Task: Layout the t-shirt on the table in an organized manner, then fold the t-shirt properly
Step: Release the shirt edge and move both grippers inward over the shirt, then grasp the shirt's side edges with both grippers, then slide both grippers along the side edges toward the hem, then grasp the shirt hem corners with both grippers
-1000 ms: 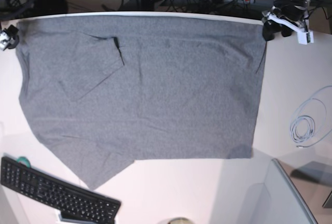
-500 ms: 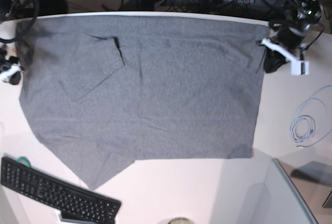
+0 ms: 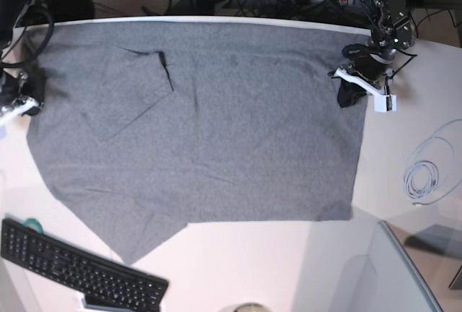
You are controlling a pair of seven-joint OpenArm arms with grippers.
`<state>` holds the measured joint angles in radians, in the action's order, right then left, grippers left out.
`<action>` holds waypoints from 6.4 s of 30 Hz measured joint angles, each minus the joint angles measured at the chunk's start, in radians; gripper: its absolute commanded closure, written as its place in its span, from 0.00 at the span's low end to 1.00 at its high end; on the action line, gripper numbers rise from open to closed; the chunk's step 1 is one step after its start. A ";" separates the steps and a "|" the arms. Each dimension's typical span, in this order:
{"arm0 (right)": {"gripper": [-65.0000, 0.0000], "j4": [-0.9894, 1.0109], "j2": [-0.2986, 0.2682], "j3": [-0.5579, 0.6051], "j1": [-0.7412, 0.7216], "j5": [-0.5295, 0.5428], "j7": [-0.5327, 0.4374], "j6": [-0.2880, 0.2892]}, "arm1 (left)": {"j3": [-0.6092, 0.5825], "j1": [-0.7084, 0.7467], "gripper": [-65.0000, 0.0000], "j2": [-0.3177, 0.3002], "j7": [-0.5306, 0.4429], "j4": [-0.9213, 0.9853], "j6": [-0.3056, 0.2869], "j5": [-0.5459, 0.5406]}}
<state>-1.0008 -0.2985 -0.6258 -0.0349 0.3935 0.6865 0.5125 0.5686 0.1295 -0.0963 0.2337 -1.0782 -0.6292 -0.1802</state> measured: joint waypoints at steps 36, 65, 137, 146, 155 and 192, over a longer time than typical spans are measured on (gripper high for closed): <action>0.99 -0.018 -0.008 0.240 -0.141 0.007 -0.013 0.001 | -0.007 -0.064 1.00 0.084 0.037 -0.108 0.001 0.038; 0.32 0.701 -0.082 0.242 -0.477 -0.279 -0.645 -0.116 | -0.008 -0.109 1.00 -0.041 0.046 -0.084 0.046 0.034; 0.55 -0.011 0.103 0.243 -0.366 -0.317 0.109 -0.139 | -0.008 -0.056 1.00 -0.075 0.045 -0.082 0.046 0.031; 0.55 0.487 0.108 0.240 -0.560 -0.484 -0.179 -0.148 | -0.006 -0.043 1.00 -0.075 0.047 -0.082 0.046 0.031; 0.55 0.596 0.101 0.242 -0.584 -0.488 -0.298 -0.225 | -0.006 -0.046 1.00 -0.076 0.043 -0.083 0.046 0.031; 1.00 -0.412 0.185 0.239 -0.190 -0.484 0.088 0.035 | -0.009 -0.617 0.17 -0.168 0.028 0.568 0.077 0.060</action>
<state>-1.4128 -0.1139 -0.3866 -0.2253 -0.0902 0.7742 0.5476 0.5594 -0.4877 -0.2646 0.2615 -0.5106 -0.5526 -0.1200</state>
